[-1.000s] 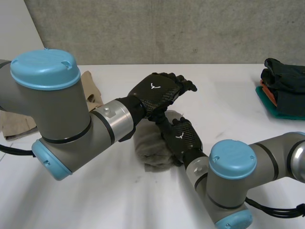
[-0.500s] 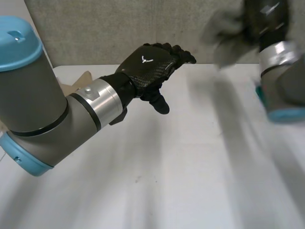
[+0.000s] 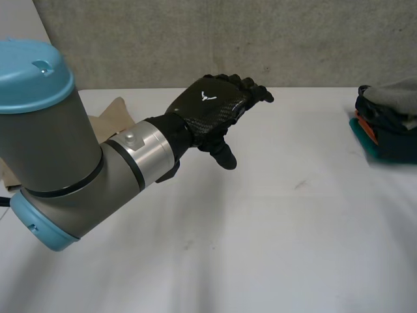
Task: Fold the laundry.
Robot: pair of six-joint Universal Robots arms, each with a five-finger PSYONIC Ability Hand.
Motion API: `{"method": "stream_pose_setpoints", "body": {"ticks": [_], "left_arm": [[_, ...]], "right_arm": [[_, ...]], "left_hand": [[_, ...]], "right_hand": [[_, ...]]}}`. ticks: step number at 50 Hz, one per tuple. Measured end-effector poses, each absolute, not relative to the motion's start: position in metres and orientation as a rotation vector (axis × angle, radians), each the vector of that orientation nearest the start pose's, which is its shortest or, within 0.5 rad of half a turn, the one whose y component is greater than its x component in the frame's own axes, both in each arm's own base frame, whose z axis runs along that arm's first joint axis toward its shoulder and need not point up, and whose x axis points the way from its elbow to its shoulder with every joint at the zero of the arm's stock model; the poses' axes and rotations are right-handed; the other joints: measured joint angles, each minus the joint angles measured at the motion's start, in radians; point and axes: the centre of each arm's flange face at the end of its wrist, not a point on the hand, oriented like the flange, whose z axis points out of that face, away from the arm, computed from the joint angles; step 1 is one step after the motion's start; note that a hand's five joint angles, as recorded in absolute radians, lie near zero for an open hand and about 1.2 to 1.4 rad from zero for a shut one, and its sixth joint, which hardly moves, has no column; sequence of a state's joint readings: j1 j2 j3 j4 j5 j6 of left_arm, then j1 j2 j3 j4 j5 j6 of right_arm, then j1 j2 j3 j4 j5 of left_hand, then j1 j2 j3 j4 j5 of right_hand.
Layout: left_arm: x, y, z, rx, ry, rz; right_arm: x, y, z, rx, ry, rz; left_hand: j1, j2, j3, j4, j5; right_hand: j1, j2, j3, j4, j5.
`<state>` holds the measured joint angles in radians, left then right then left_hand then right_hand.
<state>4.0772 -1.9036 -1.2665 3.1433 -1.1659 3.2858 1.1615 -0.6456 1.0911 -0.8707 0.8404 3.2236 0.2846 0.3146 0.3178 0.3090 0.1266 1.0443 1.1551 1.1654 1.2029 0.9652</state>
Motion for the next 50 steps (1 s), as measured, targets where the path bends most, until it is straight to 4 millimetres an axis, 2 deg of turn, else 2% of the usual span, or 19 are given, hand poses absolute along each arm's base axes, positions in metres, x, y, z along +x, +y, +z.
{"method": "stream_pose_setpoints", "body": {"ticks": [2,5,6,9,10,12,17,19,23,28,29,30,34,37,40,41,42,45,50], "left_arm": [[-0.358,-0.203,0.287,-1.051,-1.581,1.656],[-0.358,-0.203,0.285,-1.052,-1.585,1.652],[-0.358,-0.203,0.284,-1.052,-1.586,1.651],[-0.359,-0.202,0.284,-1.052,-1.588,1.648],[-0.359,-0.202,0.284,-1.053,-1.588,1.647],[-0.359,-0.201,0.284,-1.053,-1.586,1.646],[-0.360,-0.196,0.287,-1.058,-1.574,1.644],[-0.360,-0.195,0.288,-1.060,-1.568,1.644],[-0.361,-0.190,0.292,-1.063,-1.552,1.648],[-0.360,-0.186,0.303,-1.053,-1.520,1.669],[-0.359,-0.186,0.305,-1.051,-1.516,1.672],[-0.359,-0.185,0.311,-1.041,-1.501,1.683],[-0.356,-0.183,0.326,-1.008,-1.465,1.710],[-0.352,-0.183,0.343,-0.962,-1.423,1.753],[-0.345,-0.189,0.356,-0.915,-1.410,1.813],[-0.340,-0.194,0.362,-0.885,-1.413,1.853],[-0.330,-0.205,0.369,-0.838,-1.428,1.918],[-0.302,-0.239,0.378,-0.732,-1.506,2.067],[-0.249,-0.299,0.367,-0.645,-1.705,2.268]], "right_arm": [[-0.025,-0.519,0.146,-0.517,1.729,-2.400],[-0.030,-0.517,0.145,-0.524,1.736,-2.392],[-0.031,-0.516,0.147,-0.526,1.736,-2.394],[-0.032,-0.514,0.160,-0.532,1.727,-2.414],[-0.031,-0.512,0.168,-0.530,1.724,-2.422],[-0.030,-0.508,0.180,-0.521,1.725,-2.429],[-0.027,-0.493,0.217,-0.428,1.792,-2.411],[-0.028,-0.491,0.221,-0.411,1.807,-2.406],[-0.043,-0.468,0.260,-0.232,2.050,-2.456],[-0.056,-0.443,0.304,-0.176,2.353,-2.631],[-0.056,-0.442,0.307,-0.178,2.367,-2.644],[-0.049,-0.435,0.325,-0.213,2.414,-2.729],[-0.011,-0.426,0.355,-0.321,2.324,-2.890],[0.045,-0.412,0.379,-0.435,2.063,-3.016],[0.085,-0.395,0.388,-0.525,1.844,-3.055],[0.092,-0.392,0.388,-0.541,1.812,-3.055],[0.125,-0.374,0.384,-0.641,1.653,-3.030],[0.168,-0.348,0.365,-0.793,1.502,-2.930],[0.213,-0.309,0.319,-0.977,1.462,-2.712]], "left_hand": [[0.000,0.000,0.000,0.000,0.000],[0.000,0.000,0.000,0.000,0.000],[0.000,0.000,0.000,0.000,0.000],[0.000,0.000,0.000,0.000,0.000],[0.000,0.000,0.000,0.000,0.000],[0.000,0.000,0.000,0.000,0.000],[0.000,0.000,0.000,0.000,0.000],[0.000,0.000,0.000,0.000,0.000],[0.000,0.000,0.000,0.000,0.000],[0.000,0.000,0.000,0.000,0.000],[0.000,0.000,0.000,0.000,0.000],[0.000,0.000,0.000,0.000,0.000],[0.000,0.000,0.000,0.000,0.000],[0.000,0.000,0.000,0.000,0.000],[0.000,0.000,0.000,0.000,0.000],[0.000,0.000,0.000,0.000,0.000],[0.000,0.000,0.000,0.000,0.000],[0.000,0.000,0.000,0.000,0.000],[0.000,0.000,0.000,0.000,0.000]], "right_hand": [[0.000,0.000,0.003,0.001,0.007],[-0.014,-0.071,-0.077,-0.097,-0.048],[-0.068,-0.176,-0.163,-0.195,-0.139],[-0.492,-0.614,-0.583,-0.616,-0.570],[-0.689,-0.812,-0.800,-0.834,-0.783],[-0.813,-0.933,-0.936,-0.964,-0.906],[-0.816,-0.944,-0.951,-0.986,-0.918],[-0.816,-0.944,-0.951,-0.986,-0.918],[-0.816,-0.944,-0.951,-0.986,-0.918],[-0.816,-0.944,-0.951,-0.986,-0.918],[-0.816,-0.944,-0.951,-0.986,-0.918],[-0.816,-0.944,-0.951,-0.986,-0.918],[-0.816,-0.944,-0.951,-0.986,-0.918],[-0.816,-0.944,-0.951,-0.986,-0.918],[-0.816,-0.944,-0.951,-0.986,-0.918],[-0.816,-0.944,-0.951,-0.986,-0.918],[-0.816,-0.944,-0.951,-0.986,-0.918],[-0.816,-0.944,-0.951,-0.987,-0.918],[-0.816,-0.944,-0.951,-0.987,-0.918]]}}
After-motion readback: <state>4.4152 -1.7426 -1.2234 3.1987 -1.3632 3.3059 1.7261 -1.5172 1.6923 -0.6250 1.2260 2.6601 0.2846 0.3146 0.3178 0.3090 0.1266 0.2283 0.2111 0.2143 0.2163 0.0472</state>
